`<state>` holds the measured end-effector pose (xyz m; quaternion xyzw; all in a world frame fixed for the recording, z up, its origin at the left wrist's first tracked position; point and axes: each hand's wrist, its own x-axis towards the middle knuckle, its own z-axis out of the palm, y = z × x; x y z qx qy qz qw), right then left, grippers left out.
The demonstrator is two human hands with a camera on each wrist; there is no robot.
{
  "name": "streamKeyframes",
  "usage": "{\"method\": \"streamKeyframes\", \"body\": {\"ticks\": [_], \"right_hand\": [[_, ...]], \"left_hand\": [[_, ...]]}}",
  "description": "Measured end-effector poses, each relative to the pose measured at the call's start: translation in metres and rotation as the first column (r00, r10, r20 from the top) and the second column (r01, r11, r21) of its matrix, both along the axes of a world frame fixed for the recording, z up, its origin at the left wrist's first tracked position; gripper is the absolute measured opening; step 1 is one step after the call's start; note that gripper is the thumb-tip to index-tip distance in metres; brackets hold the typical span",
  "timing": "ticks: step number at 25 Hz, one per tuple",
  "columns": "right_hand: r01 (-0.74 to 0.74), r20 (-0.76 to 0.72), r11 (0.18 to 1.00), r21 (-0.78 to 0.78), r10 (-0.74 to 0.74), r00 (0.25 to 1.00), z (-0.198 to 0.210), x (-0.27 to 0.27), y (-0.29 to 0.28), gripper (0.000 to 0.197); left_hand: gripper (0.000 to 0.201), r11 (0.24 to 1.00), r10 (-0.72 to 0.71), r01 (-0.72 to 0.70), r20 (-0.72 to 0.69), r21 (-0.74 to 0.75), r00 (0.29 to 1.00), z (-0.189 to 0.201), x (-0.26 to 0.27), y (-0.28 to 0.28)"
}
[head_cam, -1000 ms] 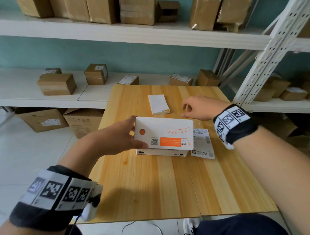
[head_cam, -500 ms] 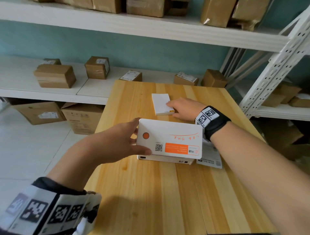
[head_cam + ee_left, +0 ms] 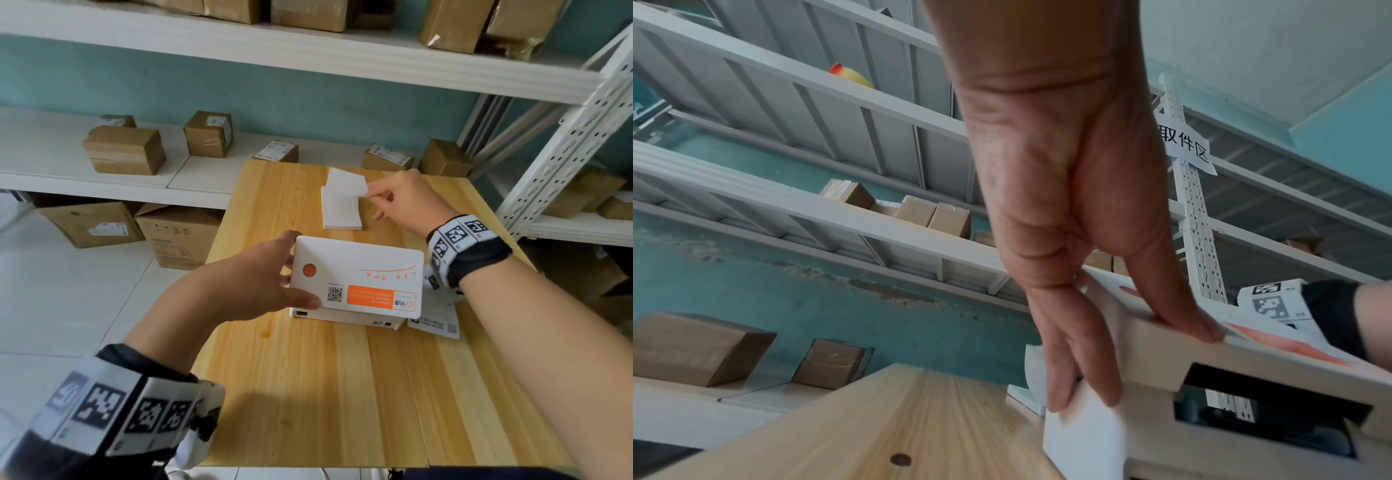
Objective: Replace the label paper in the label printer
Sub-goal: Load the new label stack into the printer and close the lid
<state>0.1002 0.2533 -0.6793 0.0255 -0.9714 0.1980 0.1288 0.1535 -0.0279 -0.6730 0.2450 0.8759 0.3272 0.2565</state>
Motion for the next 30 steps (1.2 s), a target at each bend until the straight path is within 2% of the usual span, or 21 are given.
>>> {"method": "streamKeyframes", "body": {"ticks": [4, 7, 10, 11, 12, 14, 15, 16, 18, 21, 22, 25, 26, 27, 30], "right_hand": [[0.125, -0.229, 0.982, -0.142, -0.156, 0.961, 0.026, 0.035, 0.006, 0.011], [0.209, -0.225, 0.922, -0.325, -0.290, 0.930, 0.032, 0.064, 0.009, 0.007], [0.254, -0.201, 0.878, -0.406, -0.357, 0.912, 0.029, 0.093, 0.009, 0.008], [0.249, -0.179, 0.841, -0.479, -0.372, 0.911, 0.029, 0.103, 0.007, 0.010], [0.229, -0.136, 0.769, -0.597, -0.379, 0.916, 0.028, 0.112, 0.004, 0.013], [0.192, -0.045, 0.553, -0.811, -0.386, 0.921, 0.024, 0.127, -0.004, 0.030], [0.203, -0.011, 0.487, -0.849, -0.402, 0.916, 0.021, 0.131, -0.007, 0.034], [0.239, 0.022, 0.481, -0.844, -0.413, 0.910, 0.018, 0.135, -0.010, 0.028], [0.300, 0.085, 0.544, -0.784, -0.385, 0.919, 0.011, 0.136, -0.012, 0.011], [0.376, 0.175, 0.557, -0.740, -0.380, 0.908, 0.002, 0.132, -0.013, 0.013], [0.392, 0.200, 0.529, -0.753, -0.383, 0.902, 0.000, 0.130, -0.014, 0.017], [0.397, 0.264, 0.340, -0.852, -0.376, 0.888, -0.004, 0.119, -0.017, 0.025], [0.391, 0.266, 0.308, -0.868, -0.378, 0.887, -0.003, 0.116, -0.018, 0.025], [0.396, 0.263, 0.316, -0.862, -0.390, 0.883, -0.004, 0.113, -0.019, 0.024], [0.413, 0.219, 0.418, -0.810, -0.437, 0.872, -0.005, 0.106, -0.020, 0.017]], "left_hand": [[0.079, 1.000, 0.013, -0.013, 0.014, 0.022, 1.000, 0.000, 0.002, 0.000], [0.082, 0.996, 0.044, -0.048, 0.062, 0.070, 0.997, -0.004, 0.001, -0.002], [0.086, 0.992, 0.064, -0.072, 0.078, 0.106, 0.995, -0.005, 0.004, -0.004], [0.086, 0.991, 0.068, -0.076, 0.080, 0.112, 0.995, -0.005, 0.005, -0.004], [0.087, 0.990, 0.069, -0.079, 0.081, 0.118, 0.994, -0.006, 0.006, -0.004], [0.085, 0.987, 0.075, -0.087, 0.094, 0.135, 0.993, -0.006, 0.007, -0.003], [0.084, 0.984, 0.083, -0.099, 0.111, 0.148, 0.990, -0.006, 0.008, -0.002], [0.084, 0.980, 0.096, -0.116, 0.128, 0.161, 0.987, -0.006, 0.008, -0.002], [0.082, 0.974, 0.112, -0.137, 0.146, 0.178, 0.983, -0.005, 0.009, -0.002], [0.079, 0.968, 0.119, -0.150, 0.157, 0.200, 0.980, -0.005, 0.011, 0.000], [0.078, 0.966, 0.123, -0.155, 0.158, 0.206, 0.980, -0.006, 0.012, 0.000], [0.078, 0.963, 0.132, -0.165, 0.160, 0.213, 0.978, -0.006, 0.013, 0.000], [0.079, 0.963, 0.134, -0.166, 0.161, 0.211, 0.978, -0.007, 0.013, 0.000], [0.079, 0.963, 0.133, -0.166, 0.161, 0.212, 0.978, -0.007, 0.014, 0.000], [0.081, 0.961, 0.127, -0.161, 0.160, 0.224, 0.979, -0.007, 0.014, 0.000]]}}
